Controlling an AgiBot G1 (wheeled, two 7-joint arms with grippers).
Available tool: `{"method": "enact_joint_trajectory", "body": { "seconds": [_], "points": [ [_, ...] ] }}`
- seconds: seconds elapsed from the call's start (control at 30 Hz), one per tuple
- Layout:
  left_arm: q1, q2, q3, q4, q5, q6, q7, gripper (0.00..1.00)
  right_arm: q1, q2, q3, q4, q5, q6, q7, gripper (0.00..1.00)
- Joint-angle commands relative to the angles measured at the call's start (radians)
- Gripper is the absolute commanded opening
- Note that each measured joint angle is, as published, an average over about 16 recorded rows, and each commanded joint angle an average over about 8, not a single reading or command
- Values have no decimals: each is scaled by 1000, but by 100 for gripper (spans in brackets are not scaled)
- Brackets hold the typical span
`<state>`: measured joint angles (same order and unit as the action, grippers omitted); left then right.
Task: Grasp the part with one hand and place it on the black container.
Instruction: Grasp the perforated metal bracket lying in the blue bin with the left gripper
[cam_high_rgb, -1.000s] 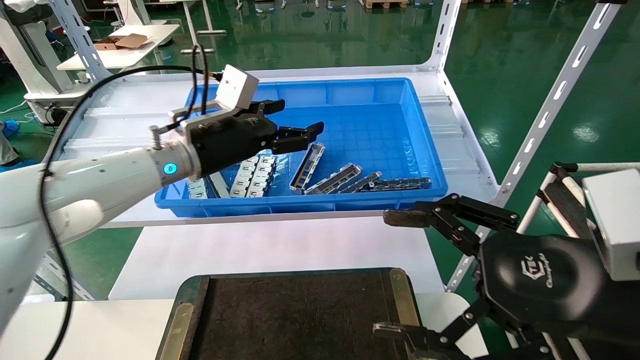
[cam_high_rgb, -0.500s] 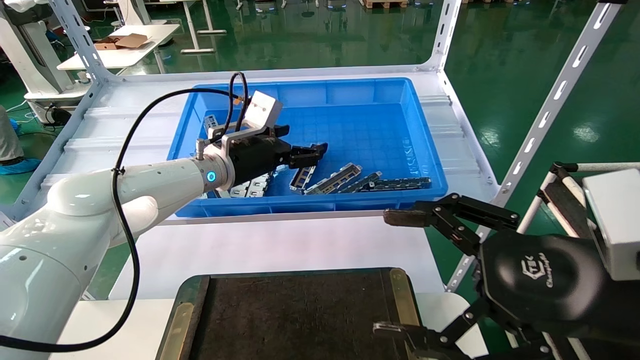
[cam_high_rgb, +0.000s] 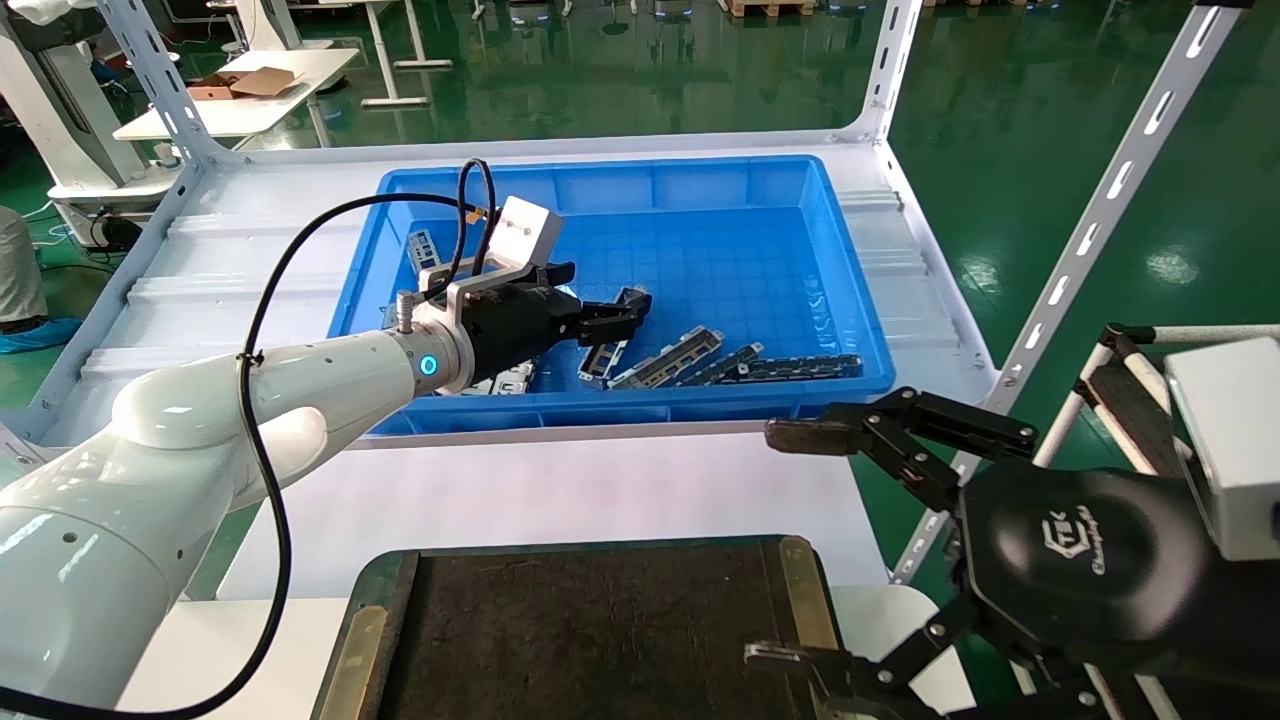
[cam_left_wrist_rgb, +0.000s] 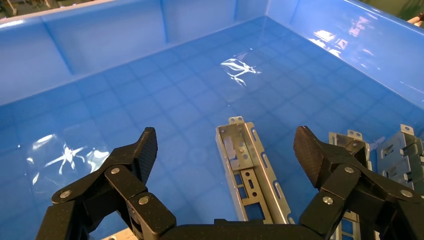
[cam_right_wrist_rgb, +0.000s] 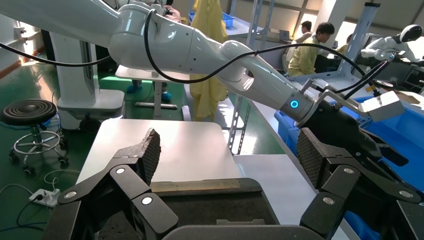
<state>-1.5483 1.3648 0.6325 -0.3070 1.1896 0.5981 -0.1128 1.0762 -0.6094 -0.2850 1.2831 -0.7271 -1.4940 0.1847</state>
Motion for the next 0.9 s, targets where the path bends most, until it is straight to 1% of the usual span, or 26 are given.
{"method": "enact_joint_trajectory", "body": {
  "seconds": [0.03, 0.43, 0.9],
  "points": [
    [1, 0, 15, -1, -13, -9, -7, 0, 0, 0, 0, 0, 0, 0, 0, 0],
    [9, -2, 91, 4, -81, -53, -26, 0, 0, 0, -1, 0, 1, 0, 0, 0],
    [11, -3, 154, 17, -155, -76, -20, 0, 0, 1, -2, 0, 1, 1, -1, 0]
  ]
}}
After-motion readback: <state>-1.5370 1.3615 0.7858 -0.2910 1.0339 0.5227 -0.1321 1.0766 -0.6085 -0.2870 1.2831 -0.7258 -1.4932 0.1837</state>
